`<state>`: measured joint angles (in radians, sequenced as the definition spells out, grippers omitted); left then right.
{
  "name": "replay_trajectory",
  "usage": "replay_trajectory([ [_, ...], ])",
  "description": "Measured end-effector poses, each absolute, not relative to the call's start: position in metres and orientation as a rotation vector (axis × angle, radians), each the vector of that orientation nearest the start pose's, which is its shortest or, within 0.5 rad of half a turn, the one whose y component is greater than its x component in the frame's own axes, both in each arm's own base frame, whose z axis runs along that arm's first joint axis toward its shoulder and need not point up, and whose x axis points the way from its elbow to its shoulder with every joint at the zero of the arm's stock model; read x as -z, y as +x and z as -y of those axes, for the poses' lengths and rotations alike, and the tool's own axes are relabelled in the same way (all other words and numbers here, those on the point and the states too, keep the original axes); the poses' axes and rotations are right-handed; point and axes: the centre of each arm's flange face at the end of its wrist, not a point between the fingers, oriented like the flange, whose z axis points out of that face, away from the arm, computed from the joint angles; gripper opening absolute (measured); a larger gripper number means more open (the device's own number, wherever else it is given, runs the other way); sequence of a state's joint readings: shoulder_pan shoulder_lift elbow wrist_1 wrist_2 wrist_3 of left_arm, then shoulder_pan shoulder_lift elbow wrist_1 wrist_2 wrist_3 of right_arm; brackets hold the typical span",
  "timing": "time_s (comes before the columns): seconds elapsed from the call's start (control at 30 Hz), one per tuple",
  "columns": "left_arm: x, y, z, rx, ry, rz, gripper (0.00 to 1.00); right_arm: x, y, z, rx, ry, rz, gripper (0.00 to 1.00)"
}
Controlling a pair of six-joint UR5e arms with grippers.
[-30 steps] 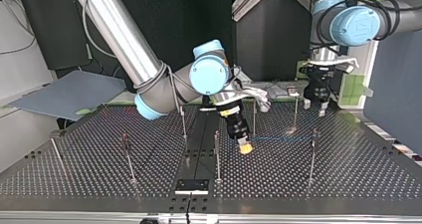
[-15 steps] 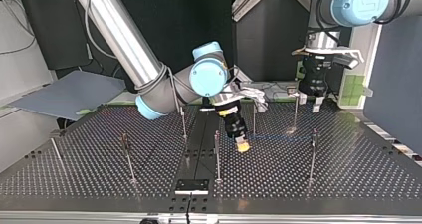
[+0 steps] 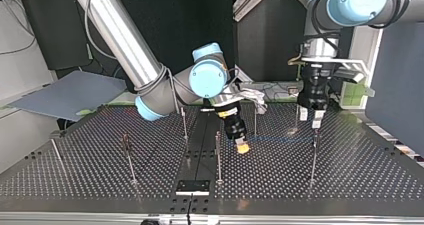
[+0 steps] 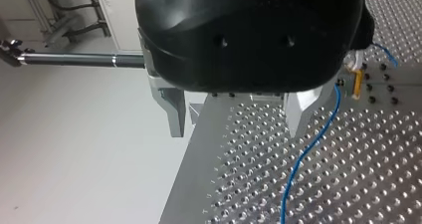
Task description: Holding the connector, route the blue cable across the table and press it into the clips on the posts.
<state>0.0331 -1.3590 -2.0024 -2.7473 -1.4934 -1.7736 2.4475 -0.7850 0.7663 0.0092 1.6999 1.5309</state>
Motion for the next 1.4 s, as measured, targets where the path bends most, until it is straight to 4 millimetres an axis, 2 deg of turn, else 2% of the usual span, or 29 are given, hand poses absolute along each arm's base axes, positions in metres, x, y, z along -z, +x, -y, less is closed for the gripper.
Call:
replay_trajectory([
  [0.4, -0.386, 0.441, 0.139, 0.172, -0.073, -1.421, 1.0, -0.371, 0.685, 0.417, -1.716, 1.73, 0.716, 0.0],
  [0.8, -0.385, 0.48, 0.151, 0.099, -0.079, -1.386, 1.0, -0.37, 0.684, 0.419, -1.714, 1.729, 0.718, 0.0],
  [1.03, -0.373, 0.504, 0.149, 0.048, -0.112, -1.4, 1.0, -0.369, 0.684, 0.42, -1.712, 1.73, 0.718, 0.0],
  [1.17, -0.366, 0.511, 0.148, 0.04, -0.119, -1.41, 1.0, -0.369, 0.684, 0.42, -1.713, 1.731, 0.718, 0.0],
  [1.4, -0.367, 0.515, 0.149, 0.038, -0.114, -1.4, 1.0, -0.369, 0.684, 0.42, -1.713, 1.732, 0.717, 0.0],
])
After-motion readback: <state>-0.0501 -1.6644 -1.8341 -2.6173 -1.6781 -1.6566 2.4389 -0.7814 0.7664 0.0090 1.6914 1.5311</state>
